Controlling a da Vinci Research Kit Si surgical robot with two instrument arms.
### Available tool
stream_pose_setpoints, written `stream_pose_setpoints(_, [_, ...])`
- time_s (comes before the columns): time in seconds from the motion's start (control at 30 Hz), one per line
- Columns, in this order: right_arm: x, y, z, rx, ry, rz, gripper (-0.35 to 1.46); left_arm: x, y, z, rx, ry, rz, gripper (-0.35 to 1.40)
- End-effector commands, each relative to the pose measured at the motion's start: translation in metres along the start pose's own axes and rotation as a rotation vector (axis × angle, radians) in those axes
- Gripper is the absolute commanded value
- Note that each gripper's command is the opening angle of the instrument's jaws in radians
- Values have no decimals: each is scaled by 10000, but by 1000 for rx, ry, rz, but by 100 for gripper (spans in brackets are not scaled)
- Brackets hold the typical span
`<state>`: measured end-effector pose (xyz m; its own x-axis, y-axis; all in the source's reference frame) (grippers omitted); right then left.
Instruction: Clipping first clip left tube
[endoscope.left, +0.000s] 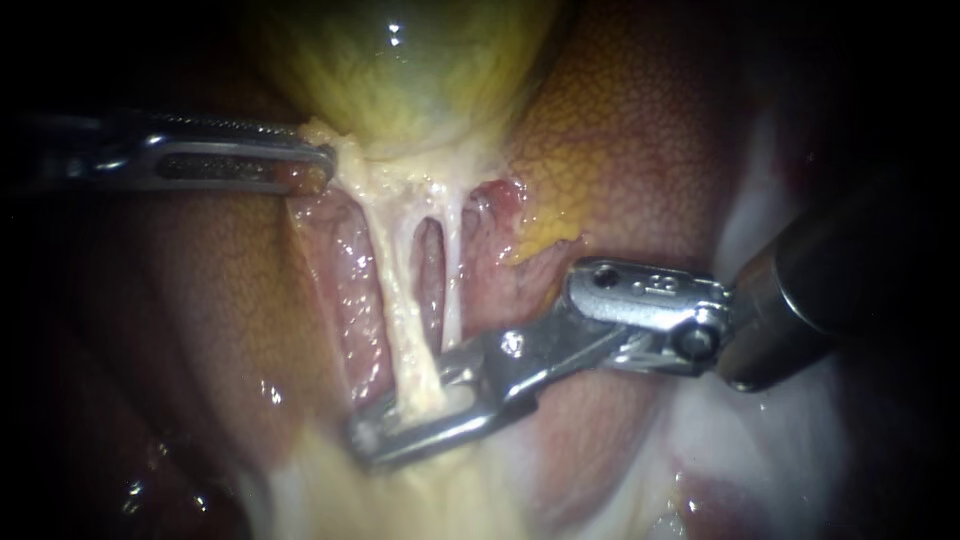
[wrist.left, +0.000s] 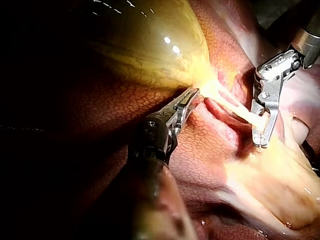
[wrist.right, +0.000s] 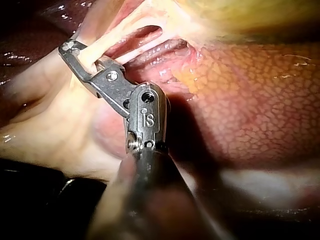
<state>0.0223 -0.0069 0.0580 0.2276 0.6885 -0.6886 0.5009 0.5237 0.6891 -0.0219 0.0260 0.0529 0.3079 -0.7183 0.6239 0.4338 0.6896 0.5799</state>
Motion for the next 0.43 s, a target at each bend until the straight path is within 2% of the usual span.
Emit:
stream_pose_setpoints(0.03, [1, 0, 2, 3, 0, 4, -35, 0, 0, 0, 0, 0, 0, -35])
stream_pose_setpoints(0.43, [2, 1, 4, 5, 3, 34, -35, 0, 0, 1, 0, 0, 0, -35])
